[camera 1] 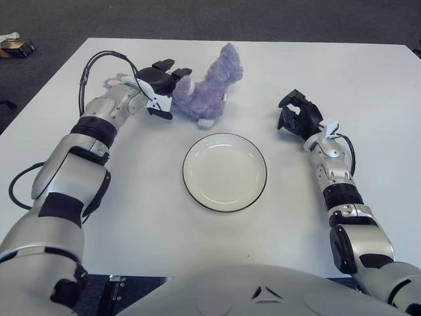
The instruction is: Put the doll into the plate.
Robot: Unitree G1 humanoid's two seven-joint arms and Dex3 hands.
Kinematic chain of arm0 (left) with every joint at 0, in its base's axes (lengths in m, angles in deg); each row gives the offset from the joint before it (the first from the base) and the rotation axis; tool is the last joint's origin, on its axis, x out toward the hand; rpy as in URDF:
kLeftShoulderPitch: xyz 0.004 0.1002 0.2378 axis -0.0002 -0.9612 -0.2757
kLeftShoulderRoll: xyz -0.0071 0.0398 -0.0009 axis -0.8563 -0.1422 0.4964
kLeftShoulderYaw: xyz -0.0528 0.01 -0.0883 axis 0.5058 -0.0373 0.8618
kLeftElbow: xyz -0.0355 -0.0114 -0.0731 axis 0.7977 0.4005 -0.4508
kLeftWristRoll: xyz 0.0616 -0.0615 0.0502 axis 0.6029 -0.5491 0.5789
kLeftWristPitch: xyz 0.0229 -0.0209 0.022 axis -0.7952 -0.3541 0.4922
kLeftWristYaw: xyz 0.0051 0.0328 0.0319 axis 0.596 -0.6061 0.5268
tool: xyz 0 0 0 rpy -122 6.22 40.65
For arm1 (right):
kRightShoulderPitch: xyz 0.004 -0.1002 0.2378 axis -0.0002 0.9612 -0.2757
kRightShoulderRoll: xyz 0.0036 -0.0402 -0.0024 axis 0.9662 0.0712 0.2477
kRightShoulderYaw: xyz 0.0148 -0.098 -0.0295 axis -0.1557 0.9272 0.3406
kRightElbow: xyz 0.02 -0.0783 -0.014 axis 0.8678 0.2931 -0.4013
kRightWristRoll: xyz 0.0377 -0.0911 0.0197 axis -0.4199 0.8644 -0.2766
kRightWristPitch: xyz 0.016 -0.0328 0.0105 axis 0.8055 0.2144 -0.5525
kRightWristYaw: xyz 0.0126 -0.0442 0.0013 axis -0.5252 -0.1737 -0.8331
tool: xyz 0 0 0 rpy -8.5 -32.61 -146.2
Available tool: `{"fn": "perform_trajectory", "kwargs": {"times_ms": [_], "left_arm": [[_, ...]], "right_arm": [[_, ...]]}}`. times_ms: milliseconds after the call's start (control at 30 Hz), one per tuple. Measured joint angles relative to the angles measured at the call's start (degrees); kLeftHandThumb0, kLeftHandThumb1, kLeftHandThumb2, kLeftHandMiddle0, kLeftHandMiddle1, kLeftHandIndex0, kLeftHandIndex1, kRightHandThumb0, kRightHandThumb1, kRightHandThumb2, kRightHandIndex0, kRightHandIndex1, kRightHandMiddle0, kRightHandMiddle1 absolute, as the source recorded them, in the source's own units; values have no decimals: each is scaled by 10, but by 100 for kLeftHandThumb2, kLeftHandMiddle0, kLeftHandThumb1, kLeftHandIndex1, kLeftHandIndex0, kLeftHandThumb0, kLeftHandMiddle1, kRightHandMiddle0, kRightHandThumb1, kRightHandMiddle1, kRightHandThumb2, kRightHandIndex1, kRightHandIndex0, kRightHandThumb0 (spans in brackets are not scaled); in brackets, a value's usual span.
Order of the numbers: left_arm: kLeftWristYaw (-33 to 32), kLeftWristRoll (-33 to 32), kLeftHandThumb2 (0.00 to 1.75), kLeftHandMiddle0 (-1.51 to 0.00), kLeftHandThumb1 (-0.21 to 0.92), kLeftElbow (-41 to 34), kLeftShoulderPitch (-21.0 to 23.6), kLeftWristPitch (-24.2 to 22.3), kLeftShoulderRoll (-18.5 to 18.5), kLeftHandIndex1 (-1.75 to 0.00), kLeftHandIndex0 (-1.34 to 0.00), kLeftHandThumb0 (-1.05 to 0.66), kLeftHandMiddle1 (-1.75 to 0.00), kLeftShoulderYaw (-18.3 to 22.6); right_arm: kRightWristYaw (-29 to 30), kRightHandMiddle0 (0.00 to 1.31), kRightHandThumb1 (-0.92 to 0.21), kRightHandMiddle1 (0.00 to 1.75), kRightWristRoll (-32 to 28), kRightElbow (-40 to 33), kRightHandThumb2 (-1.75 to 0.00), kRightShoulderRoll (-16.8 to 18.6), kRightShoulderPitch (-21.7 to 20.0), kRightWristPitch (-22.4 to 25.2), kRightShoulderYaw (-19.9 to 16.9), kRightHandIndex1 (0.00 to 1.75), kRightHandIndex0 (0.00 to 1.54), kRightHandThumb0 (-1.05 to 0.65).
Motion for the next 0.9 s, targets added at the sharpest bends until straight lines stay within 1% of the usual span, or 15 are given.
{"fn": "perform_trajectory", "kwargs": {"times_ms": [33, 200, 333, 433, 467, 533, 600, 633, 700, 833, 900], "left_arm": [[0, -5, 52, -2, 59, 9, 3, 6, 4, -27, 0, -102, -1, 0], [17, -29, 49, -13, 60, 43, 17, 22, 20, -37, 0, -101, -7, 1], [26, -45, 49, -18, 60, 62, 27, 23, 31, -44, 0, -100, -11, 1], [26, -47, 48, -21, 61, 74, 31, 18, 40, -50, 0, -100, -17, -1], [25, -47, 47, -19, 61, 76, 32, 18, 42, -51, 0, -100, -22, -2], [20, -47, 46, -11, 62, 80, 33, 17, 46, -55, 0, -100, -48, -4], [13, -47, 46, -7, 63, 84, 34, 15, 50, -56, 0, -100, -65, -7], [8, -46, 46, -7, 63, 86, 35, 13, 52, -57, 0, -100, -69, -9], [-6, -45, 46, -7, 64, 91, 35, 9, 58, -59, 0, -99, -84, -15], [-34, -41, 46, -9, 64, 100, 36, 1, 67, -62, 0, -98, -102, -26], [-48, -40, 46, -9, 65, 105, 36, -4, 72, -67, 0, -96, -114, -31]], "right_arm": [[-1, 31, -73, 175, 0, 0, -79, -1, 0, 0, 0, 174, 83, -38], [-3, 32, -72, 175, 0, 0, -80, -2, 0, 0, 0, 175, 83, -38], [2, 32, -72, 175, 6, -5, -81, -4, 1, 0, 5, 175, 83, -38], [7, 32, -71, 175, 16, -13, -81, -6, 3, 5, 10, 175, 84, -38], [7, 32, -71, 175, 17, -14, -81, -7, 3, 7, 12, 175, 84, -38], [8, 32, -71, 175, 18, -17, -81, -7, 3, 11, 13, 175, 84, -38], [8, 32, -71, 175, 18, -20, -81, -8, 3, 14, 13, 175, 84, -38], [8, 32, -72, 175, 18, -21, -81, -8, 3, 16, 13, 175, 83, -38], [8, 31, -73, 175, 18, -21, -79, -8, 3, 18, 13, 175, 83, -38], [7, 31, -74, 175, 18, -21, -78, -8, 3, 19, 13, 175, 83, -37], [7, 30, -74, 175, 17, -21, -78, -8, 3, 19, 13, 175, 83, -37]]}}
